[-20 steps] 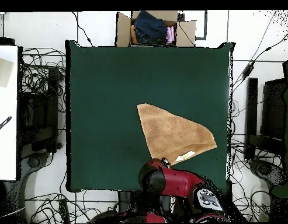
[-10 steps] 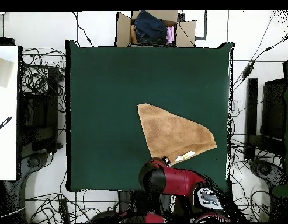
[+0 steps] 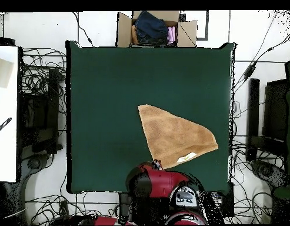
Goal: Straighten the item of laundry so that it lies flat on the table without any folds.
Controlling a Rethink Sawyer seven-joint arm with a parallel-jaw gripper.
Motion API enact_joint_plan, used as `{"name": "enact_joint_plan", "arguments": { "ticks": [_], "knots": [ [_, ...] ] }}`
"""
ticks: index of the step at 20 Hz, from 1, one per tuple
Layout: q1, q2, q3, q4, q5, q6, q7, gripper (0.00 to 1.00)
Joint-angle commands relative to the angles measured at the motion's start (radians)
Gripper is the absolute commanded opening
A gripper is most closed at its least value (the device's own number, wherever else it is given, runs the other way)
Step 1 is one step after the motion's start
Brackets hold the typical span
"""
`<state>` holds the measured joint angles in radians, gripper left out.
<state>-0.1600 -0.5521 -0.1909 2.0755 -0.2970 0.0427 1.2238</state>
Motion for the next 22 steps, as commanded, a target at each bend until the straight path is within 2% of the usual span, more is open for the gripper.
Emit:
{"name": "enact_joint_plan", "arguments": {
  "ticks": [1,8,13,22],
  "knots": [
    [0.031,0.069,-0.017,-0.014,0.049,-0.092,0.263,1.00],
    [-0.048,0.131,0.018,-0.069,-0.018,-0.139,0.189,1.00],
    [0.003,0.099,-0.025,-0.097,-0.052,-0.159,0.148,1.00],
    [0.076,0.094,-0.086,-0.097,-0.041,-0.205,0.157,1.00]
  ]
}}
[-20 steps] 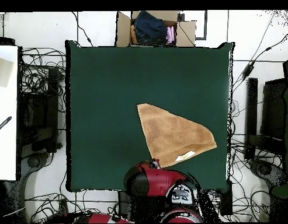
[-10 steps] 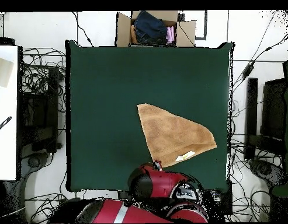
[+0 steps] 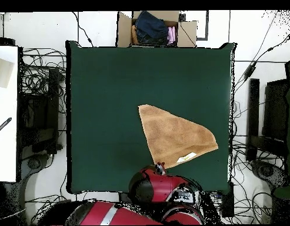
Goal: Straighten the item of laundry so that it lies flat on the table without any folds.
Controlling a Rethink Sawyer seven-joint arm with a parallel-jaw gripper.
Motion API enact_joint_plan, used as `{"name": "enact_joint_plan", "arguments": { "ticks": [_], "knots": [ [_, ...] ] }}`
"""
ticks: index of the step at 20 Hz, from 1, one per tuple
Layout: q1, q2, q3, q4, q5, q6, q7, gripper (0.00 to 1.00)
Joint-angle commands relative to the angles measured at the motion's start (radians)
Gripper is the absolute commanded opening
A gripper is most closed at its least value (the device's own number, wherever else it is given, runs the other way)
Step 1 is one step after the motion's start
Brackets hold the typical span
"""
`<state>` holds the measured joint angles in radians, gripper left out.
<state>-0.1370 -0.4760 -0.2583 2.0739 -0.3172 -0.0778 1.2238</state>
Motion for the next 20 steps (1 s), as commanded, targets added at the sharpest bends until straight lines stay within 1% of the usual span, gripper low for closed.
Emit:
{"name": "enact_joint_plan", "arguments": {
  "ticks": [1,3,7,12,16,20],
  "knots": [
    [0.059,0.019,-0.024,-0.096,-0.021,-0.091,0.157,1.00],
    [0.069,0.022,-0.032,-0.094,-0.017,-0.106,0.162,1.00],
    [0.024,0.035,0.001,-0.084,-0.001,-0.077,0.178,1.00],
    [0.010,0.053,0.013,-0.077,0.009,-0.077,0.190,1.00],
    [0.002,0.079,0.014,-0.080,0.007,-0.109,0.195,1.00],
    [0.014,0.103,0.005,-0.082,0.019,-0.136,0.208,1.00]
  ]
}}
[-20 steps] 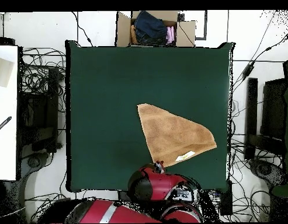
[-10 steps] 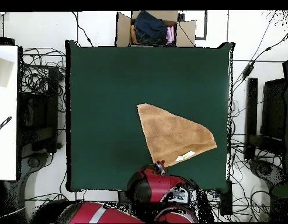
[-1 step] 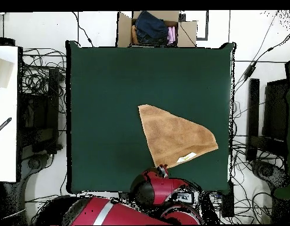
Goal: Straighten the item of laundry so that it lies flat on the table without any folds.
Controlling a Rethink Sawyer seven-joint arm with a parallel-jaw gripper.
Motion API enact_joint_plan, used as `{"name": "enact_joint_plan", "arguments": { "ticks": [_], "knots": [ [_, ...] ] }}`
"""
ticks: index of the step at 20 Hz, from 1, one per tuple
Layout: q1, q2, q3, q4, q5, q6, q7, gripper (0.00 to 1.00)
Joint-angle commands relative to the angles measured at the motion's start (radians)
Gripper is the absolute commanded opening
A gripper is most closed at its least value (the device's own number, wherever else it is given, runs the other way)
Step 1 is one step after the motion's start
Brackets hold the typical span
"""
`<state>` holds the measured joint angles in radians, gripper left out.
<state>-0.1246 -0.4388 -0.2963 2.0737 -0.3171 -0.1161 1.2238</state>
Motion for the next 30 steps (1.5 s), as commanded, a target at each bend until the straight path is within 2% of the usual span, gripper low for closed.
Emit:
{"name": "enact_joint_plan", "arguments": {
  "ticks": [1,22,30],
  "knots": [
    [0.004,0.073,0.042,-0.083,0.022,-0.106,0.211,1.00],
    [0.023,0.095,0.035,-0.095,0.039,-0.128,0.209,1.00],
    [-0.023,0.152,0.068,-0.101,0.049,-0.166,0.233,1.00]
  ]
}}
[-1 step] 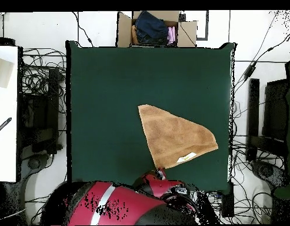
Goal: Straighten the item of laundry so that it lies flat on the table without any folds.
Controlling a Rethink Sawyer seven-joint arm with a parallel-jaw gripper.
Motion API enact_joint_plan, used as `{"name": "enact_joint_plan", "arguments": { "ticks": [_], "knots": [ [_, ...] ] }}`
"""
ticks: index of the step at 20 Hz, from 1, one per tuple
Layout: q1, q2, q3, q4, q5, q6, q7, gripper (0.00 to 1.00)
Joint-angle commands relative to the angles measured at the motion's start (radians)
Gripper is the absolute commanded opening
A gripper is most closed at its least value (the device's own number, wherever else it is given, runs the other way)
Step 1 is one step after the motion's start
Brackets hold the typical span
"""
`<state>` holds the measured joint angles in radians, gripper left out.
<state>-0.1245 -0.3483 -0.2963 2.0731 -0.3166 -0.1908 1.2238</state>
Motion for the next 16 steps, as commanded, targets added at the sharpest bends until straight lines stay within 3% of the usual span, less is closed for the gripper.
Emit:
{"name": "enact_joint_plan", "arguments": {
  "ticks": [1,16],
  "knots": [
    [-0.032,0.071,0.075,-0.103,0.051,-0.095,0.237,1.00],
    [-0.080,0.111,0.098,-0.081,0.056,-0.154,0.253,1.00]
  ]
}}
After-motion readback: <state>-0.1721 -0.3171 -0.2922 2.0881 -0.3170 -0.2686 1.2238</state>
